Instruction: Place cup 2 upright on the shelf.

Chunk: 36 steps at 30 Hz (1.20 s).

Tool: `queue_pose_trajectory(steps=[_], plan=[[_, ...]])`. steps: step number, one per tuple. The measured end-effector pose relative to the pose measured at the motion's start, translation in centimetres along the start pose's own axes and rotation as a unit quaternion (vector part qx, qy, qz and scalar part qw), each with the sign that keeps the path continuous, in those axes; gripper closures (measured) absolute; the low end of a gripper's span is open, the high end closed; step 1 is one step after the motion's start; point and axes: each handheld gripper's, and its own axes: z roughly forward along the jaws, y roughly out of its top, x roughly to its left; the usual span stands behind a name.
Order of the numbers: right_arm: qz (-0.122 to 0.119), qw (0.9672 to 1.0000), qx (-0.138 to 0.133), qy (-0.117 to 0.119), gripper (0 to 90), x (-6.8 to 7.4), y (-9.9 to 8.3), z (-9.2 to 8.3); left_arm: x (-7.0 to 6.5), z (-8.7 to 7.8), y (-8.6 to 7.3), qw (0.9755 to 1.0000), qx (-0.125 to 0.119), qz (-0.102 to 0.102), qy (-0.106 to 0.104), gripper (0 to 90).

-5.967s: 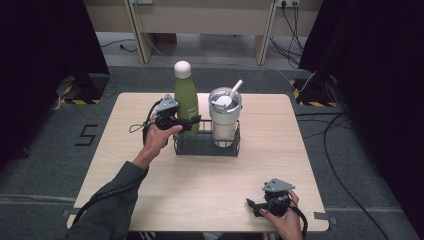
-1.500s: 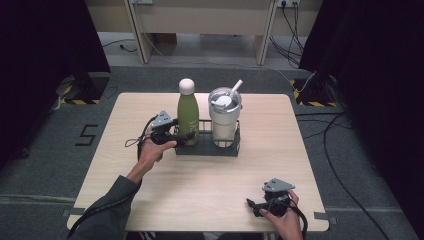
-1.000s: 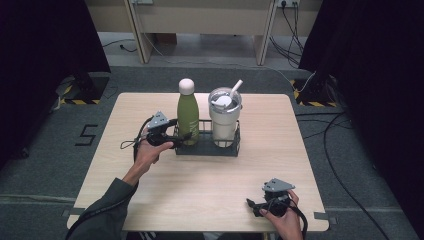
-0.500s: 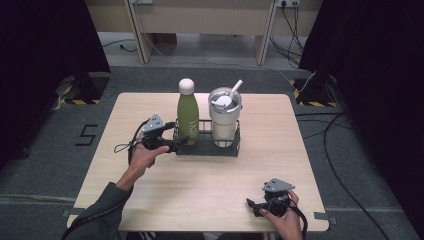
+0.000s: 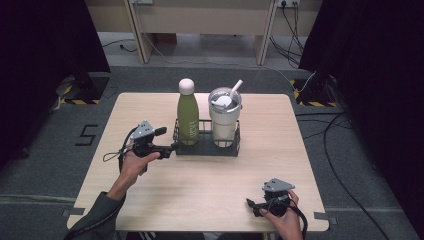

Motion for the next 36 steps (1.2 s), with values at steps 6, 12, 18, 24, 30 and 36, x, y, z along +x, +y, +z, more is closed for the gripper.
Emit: queue_pose_trajectory(steps=[6, 12, 18, 24, 30, 36], plan=[[0.0, 1.0, 0.0, 0.0, 9.7, 0.0, 0.0, 0.0, -0.4, -0.5, -0.5, 1.0, -0.001, -0.003, -0.006, 14.9], [0.0, 1.0, 0.0, 0.0, 9.7, 0.0, 0.0, 0.0, -0.8, -0.9, -0.6, 0.9999, -0.002, -0.001, -0.011, 14.8], [-0.002, 1.0, 0.001, 0.0, 9.7, 0.0, 0.0, 0.0, -1.0, -1.1, -1.4, 0.9998, 0.006, -0.003, -0.016, 14.8], [-0.002, 1.0, 0.001, 0.0, 9.7, 0.0, 0.0, 0.0, -1.1, -1.5, -2.4, 0.9995, 0.017, -0.011, -0.025, 14.8], [-0.001, 1.0, 0.0, 0.0, 9.7, 0.0, 0.0, 0.0, -1.3, -1.7, -3.5, 0.999, 0.026, -0.016, -0.033, 14.8], [-0.002, 1.0, 0.001, 0.0, 9.7, 0.0, 0.0, 0.0, -1.5, -1.8, -4.3, 0.9985, 0.033, -0.019, -0.039, 14.8]])
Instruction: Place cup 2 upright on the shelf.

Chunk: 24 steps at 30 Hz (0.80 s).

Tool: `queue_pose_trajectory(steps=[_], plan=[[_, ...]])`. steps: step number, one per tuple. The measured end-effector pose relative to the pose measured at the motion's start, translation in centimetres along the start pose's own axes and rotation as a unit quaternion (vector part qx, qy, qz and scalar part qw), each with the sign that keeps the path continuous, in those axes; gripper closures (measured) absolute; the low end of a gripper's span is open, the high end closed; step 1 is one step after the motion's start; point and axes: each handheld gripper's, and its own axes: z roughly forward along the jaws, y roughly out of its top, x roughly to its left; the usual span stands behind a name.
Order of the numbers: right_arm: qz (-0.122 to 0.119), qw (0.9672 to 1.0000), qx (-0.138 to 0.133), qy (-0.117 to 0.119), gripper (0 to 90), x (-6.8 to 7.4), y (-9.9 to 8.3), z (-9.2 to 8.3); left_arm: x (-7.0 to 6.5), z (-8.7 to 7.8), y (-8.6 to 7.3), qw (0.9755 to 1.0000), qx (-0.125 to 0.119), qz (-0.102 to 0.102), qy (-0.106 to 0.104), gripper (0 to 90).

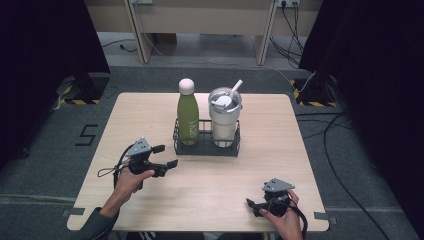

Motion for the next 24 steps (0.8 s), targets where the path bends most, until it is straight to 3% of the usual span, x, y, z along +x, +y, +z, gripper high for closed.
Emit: queue_pose_trajectory(steps=[24], plan=[[0.0, 1.0, 0.0, 0.0, 9.4, 0.0, 0.0, 0.0, -0.7, -2.3, -2.8, 0.9999, 0.008, -0.005, -0.007, 14.8]])
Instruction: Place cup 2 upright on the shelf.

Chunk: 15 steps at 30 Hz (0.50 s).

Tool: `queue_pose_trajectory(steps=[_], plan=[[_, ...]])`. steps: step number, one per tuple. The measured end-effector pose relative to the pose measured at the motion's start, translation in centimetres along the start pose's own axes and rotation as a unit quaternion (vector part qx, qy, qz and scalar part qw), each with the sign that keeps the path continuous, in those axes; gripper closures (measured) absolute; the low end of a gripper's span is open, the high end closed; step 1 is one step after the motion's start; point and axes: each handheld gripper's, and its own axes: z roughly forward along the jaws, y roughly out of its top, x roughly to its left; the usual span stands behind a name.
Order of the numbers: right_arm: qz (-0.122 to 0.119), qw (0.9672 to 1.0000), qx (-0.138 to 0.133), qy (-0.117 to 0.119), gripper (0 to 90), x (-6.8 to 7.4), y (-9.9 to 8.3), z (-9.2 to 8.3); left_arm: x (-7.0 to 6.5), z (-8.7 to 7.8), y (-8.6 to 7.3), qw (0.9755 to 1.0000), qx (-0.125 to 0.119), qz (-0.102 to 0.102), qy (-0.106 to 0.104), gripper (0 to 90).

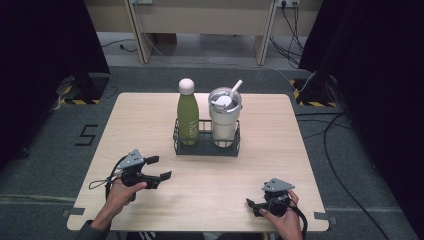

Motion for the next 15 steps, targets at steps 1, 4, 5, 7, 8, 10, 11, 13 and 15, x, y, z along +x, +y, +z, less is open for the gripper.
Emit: queue_pose_trajectory(steps=[1, 4, 5, 7, 8, 10, 11, 13, 15], plan=[[0.0, 1.0, 0.0, 0.0, 9.3, 0.0, 0.0, 0.0, -0.1, 0.0, -0.1, 1.0, 0.0, 0.0, 0.0, 14.8], [0.0, 1.0, 0.0, 0.0, 9.3, 0.0, 0.0, 0.0, -0.3, 0.0, -0.3, 1.0, 0.002, 0.002, -0.004, 14.8], [0.0, 1.0, 0.0, 0.0, 9.3, 0.0, 0.0, 0.0, -0.4, 0.0, -0.4, 1.0, 0.003, 0.003, -0.005, 14.8], [-0.001, 1.0, 0.0, 0.0, 9.3, 0.0, 0.0, 0.0, -0.6, -0.1, -0.6, 1.0, 0.005, 0.006, -0.006, 14.8], [0.0, 1.0, 0.0, 0.0, 9.3, 0.0, 0.0, 0.0, -0.6, -0.1, -0.7, 0.9999, 0.006, 0.005, -0.007, 14.8], [0.0, 1.0, 0.0, 0.0, 9.3, 0.0, 0.0, 0.0, -0.8, -0.1, -1.0, 0.9999, 0.009, 0.005, -0.008, 14.8], [0.001, 1.0, 0.0, 0.0, 9.3, 0.0, 0.0, 0.0, -0.9, -0.1, -1.2, 0.9999, 0.011, 0.007, -0.006, 14.8], [0.0, 1.0, 0.0, 0.0, 9.4, 0.0, 0.0, 0.0, -1.0, -0.1, -1.5, 0.9998, 0.016, 0.009, -0.004, 14.8], [0.0, 1.0, 0.0, 0.0, 9.3, 0.0, 0.0, 0.0, -1.2, -0.1, -1.8, 0.9997, 0.02, 0.008, -0.008, 14.8]])
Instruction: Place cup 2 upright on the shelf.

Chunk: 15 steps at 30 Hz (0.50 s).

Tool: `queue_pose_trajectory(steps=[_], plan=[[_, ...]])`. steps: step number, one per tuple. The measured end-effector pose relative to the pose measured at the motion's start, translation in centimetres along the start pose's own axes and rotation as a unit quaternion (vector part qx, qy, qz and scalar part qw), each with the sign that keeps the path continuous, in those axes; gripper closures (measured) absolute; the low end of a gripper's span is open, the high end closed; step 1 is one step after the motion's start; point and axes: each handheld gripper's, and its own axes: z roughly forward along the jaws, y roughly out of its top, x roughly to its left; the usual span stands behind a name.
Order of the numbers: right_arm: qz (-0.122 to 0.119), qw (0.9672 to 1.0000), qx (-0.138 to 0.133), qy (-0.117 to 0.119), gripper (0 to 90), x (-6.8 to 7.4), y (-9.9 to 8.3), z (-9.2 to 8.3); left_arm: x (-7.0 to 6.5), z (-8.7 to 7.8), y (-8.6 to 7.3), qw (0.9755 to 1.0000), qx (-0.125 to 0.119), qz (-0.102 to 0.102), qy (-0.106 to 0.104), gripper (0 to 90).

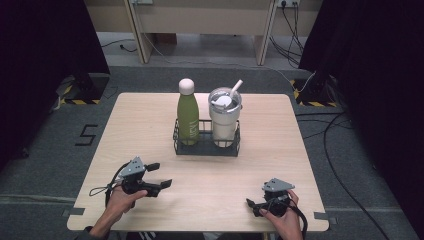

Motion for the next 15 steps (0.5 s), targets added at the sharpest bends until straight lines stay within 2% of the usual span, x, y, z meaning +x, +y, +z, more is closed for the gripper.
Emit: queue_pose_trajectory(steps=[6, 15], plan=[[0.0, 1.0, 0.0, 0.0, 9.3, 0.0, 0.0, 0.0, -0.6, 0.0, -0.7, 0.9996, 0.023, 0.014, -0.007, 14.8], [0.0, 1.0, 0.0, 0.0, 9.3, 0.0, 0.0, 0.0, -1.7, -0.3, -1.7, 0.9988, 0.044, 0.02, -0.012, 14.8]])
